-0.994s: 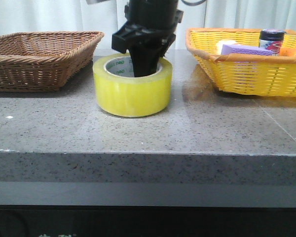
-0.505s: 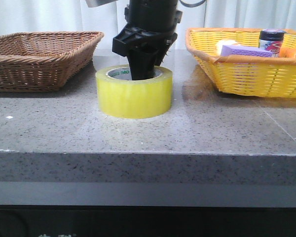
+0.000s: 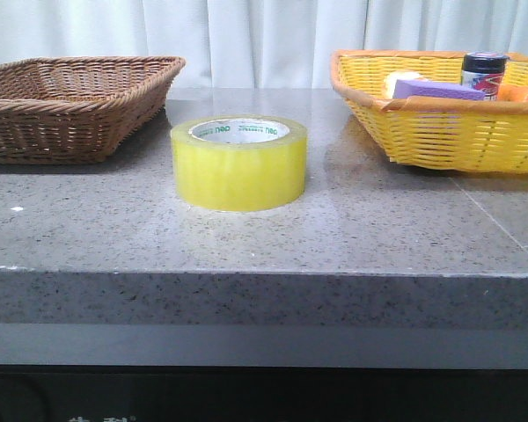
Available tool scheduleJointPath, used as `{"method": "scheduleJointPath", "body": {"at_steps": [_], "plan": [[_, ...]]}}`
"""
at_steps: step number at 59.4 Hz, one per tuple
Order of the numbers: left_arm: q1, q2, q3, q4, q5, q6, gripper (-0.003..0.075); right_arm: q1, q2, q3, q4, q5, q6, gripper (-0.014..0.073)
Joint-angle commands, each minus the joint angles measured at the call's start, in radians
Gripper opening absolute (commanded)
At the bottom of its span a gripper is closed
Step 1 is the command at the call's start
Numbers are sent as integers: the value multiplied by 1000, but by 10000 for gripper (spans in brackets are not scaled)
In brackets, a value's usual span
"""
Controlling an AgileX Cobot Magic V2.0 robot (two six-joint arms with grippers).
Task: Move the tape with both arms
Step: 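Open the right gripper and withdraw it from the tape roll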
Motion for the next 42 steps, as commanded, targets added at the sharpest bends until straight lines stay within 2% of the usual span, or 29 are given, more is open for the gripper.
{"method": "scheduleJointPath", "body": {"at_steps": [1, 14, 30, 42], "plan": [[-8, -2, -34, -6, -74, -2, 565, -42, -153, 94, 57, -128, 8, 382], [-8, 1, -34, -6, -74, -2, 565, -109, -392, 360, 101, -267, 8, 382], [-8, 17, -34, -6, -70, 0, 565, -114, -649, 643, 111, -385, 8, 382], [-12, 69, -71, -16, -44, 96, 565, -114, -809, 786, 111, -412, 8, 382]]}}
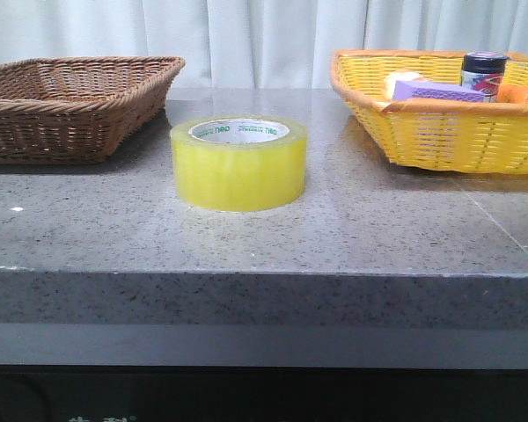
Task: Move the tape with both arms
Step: 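Open the right gripper and withdraw it from the tape roll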
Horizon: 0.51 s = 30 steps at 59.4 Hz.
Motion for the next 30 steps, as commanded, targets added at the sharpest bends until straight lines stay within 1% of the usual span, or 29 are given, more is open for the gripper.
{"method": "scheduleJointPath", "body": {"at_steps": [1, 7, 14, 22, 30], "plan": [[-13, 26, -68, -16, -47, 49, 565, -8, -72, 19, 10, -83, -3, 382], [-44, 79, -150, -16, 9, 109, 565, -8, -119, 38, 8, -75, -4, 382], [-119, 172, -267, -14, 80, 192, 565, -8, -137, 39, 8, -73, -4, 382], [-185, 300, -394, 2, 151, 201, 565, -8, -137, 39, 8, -72, -4, 382], [-217, 463, -562, 2, 281, 201, 565, -8, -137, 39, 8, -72, -4, 382]]}}
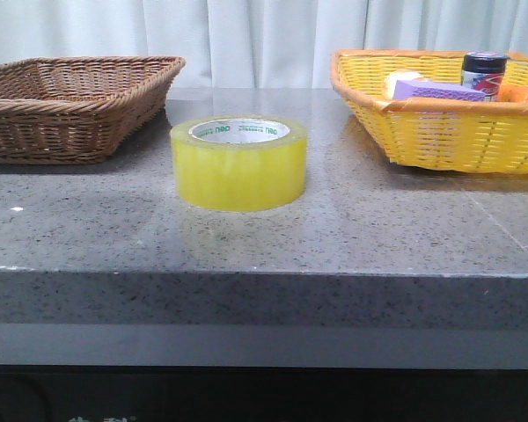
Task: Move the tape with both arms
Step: 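Open the right gripper and withdraw it from the tape roll, then lower the left gripper onto the tape roll and grasp its rim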
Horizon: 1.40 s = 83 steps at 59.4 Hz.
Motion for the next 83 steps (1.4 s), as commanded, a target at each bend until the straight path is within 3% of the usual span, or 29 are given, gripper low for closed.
{"method": "scheduleJointPath", "body": {"at_steps": [1, 7, 27, 60, 65, 77, 83], "plan": [[-18, 74, -124, -5, 47, 3, 564, -8, -4, -24, 8, -72, -4, 382], [-18, 191, -233, -5, 136, -4, 565, -8, -4, -24, 8, -72, -4, 382], [-21, 484, -461, -37, 241, -10, 564, -8, -4, -24, 8, -72, -4, 382], [-25, 650, -513, -40, 293, -67, 559, -8, -4, -24, 8, -72, -4, 382], [-25, 652, -513, -40, 310, -68, 491, -8, -4, -24, 8, -72, -4, 382], [-25, 652, -516, -40, 341, -68, 198, -8, -4, -24, 8, -72, -4, 382], [-25, 652, -526, -40, 355, -69, 102, -8, -4, -24, 8, -72, -4, 382]]}}
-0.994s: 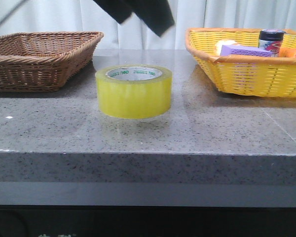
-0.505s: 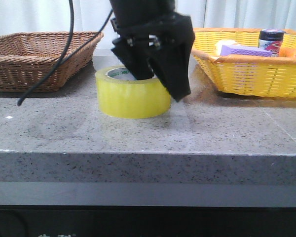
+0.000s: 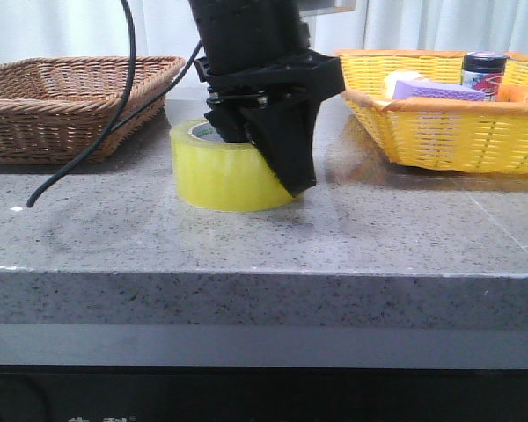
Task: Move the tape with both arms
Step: 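Lower the left gripper onto the tape roll and grasp its rim, then lift the tape roll with the left gripper over the brown basket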
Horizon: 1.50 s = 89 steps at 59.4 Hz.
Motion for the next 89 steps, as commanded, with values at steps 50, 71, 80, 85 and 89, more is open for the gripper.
{"method": "scheduleJointPath", "body": {"at_steps": [50, 71, 80, 85, 89], "plan": [[164, -55, -383, 157, 71, -111, 51, -8, -4, -24, 8, -72, -4, 382], [387, -47, -381, 155, 71, -111, 51, -8, -4, -24, 8, -72, -4, 382], [454, -17, -379, 135, 71, -111, 51, -8, -4, -24, 8, -72, -4, 382], [472, 10, -379, 130, 71, -111, 51, -8, -4, -24, 8, -72, -4, 382], [479, 31, -379, 130, 71, -111, 51, -8, -4, -24, 8, -72, -4, 382]]}}
